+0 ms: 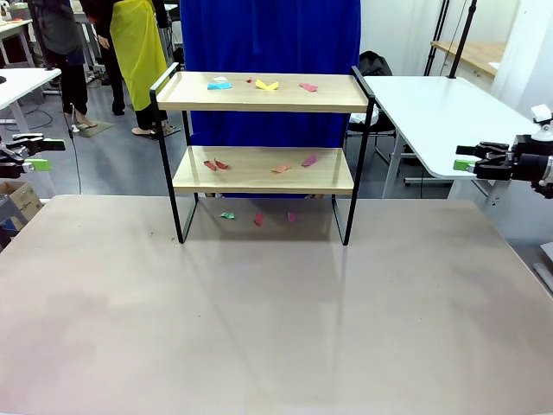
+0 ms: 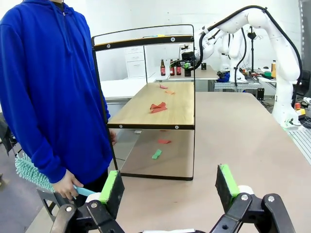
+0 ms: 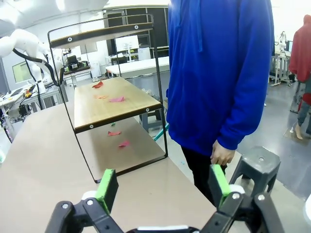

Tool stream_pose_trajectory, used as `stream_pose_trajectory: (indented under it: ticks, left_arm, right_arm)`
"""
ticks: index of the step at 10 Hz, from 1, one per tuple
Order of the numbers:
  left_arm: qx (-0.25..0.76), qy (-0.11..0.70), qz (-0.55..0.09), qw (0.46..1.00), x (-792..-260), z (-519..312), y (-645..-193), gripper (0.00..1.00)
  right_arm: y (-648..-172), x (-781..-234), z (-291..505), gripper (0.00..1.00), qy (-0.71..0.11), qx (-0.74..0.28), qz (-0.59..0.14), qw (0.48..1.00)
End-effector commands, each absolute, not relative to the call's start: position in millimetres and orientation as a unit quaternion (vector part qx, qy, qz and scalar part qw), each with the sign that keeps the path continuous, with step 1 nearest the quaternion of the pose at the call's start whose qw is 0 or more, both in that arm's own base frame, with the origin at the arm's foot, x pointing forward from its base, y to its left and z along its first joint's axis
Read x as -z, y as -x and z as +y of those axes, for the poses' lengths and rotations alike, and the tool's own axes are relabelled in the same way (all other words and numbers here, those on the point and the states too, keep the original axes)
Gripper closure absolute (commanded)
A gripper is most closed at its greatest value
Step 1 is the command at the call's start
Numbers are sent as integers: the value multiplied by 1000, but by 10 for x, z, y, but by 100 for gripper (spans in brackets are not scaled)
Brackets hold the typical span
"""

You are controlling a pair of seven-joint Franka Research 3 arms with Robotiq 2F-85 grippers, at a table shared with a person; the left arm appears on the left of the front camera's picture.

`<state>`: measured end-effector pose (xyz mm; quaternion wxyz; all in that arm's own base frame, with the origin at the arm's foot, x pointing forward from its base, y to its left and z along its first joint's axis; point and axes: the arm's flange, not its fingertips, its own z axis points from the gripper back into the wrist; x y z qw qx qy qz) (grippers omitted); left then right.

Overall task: Clean the shelf.
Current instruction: Pick up the Duster handed by the human.

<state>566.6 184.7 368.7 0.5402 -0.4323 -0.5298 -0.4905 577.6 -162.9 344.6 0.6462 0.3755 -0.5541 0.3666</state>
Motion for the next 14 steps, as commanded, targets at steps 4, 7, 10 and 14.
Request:
stream_pose_trajectory:
  ticks: [4, 7, 10, 14]
  left_arm:
    - [495, 432, -528, 538, -3719, 1841, -5649, 0]
    - [495, 432, -528, 538, -3719, 1841, -5649, 0]
    - [495, 432, -528, 538, -3719, 1841, -5649, 0]
    - [495, 432, -528, 538, -3719, 1841, -5649, 0]
  right_arm:
    - [-5761, -3460, -1619, 0, -372, -370, -558, 643]
    - [-5761, -3460, -1619, 0, -372, -370, -558, 643]
    - [-5761, -3460, -1619, 0, -372, -370, -558, 643]
    - [-5761, -3460, -1619, 0, -372, -370, -558, 643]
